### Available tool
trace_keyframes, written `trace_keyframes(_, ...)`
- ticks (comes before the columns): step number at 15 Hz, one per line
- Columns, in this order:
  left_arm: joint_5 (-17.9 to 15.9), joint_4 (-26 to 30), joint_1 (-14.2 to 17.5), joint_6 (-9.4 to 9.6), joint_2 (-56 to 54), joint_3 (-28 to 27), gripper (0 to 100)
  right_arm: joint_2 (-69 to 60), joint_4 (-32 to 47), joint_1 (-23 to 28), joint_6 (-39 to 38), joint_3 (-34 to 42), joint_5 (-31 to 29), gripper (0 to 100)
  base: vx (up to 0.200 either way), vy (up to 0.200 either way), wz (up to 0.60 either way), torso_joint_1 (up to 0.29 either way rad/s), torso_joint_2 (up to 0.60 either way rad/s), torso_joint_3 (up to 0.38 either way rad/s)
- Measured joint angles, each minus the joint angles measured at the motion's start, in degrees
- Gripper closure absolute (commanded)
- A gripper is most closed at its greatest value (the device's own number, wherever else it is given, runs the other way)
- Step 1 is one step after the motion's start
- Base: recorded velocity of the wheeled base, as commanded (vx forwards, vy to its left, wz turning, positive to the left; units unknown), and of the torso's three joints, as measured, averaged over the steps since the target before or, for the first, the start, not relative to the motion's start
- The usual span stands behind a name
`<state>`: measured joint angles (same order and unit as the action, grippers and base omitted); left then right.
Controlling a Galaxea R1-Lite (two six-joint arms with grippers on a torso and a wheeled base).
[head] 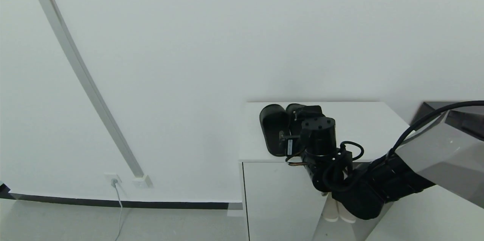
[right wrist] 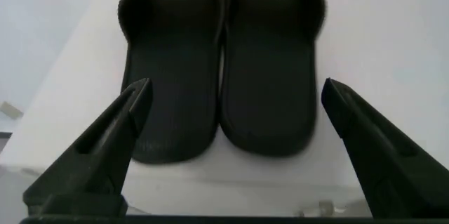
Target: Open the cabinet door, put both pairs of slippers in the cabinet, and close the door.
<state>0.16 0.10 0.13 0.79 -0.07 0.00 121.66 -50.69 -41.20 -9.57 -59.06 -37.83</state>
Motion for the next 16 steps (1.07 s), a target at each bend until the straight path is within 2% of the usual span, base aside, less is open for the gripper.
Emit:
trace_keyframes(7, -0.02, 0.01, 0.05, -0.09, 0.00, 0.00, 100, 5.71, 0.06, 2.21, 0.05, -4.66, 1.34, 0, 0.000, 0.000, 0.00, 0.000, 0.00, 0.000)
trace_keyframes(16, -0.02, 0.00, 0.00, -0.26, 0.00, 0.00, 100, 14.49, 0.61, 4.99, 2.49, -17.79, 2.47, 0, 0.000, 0.000, 0.00, 0.000, 0.00, 0.000)
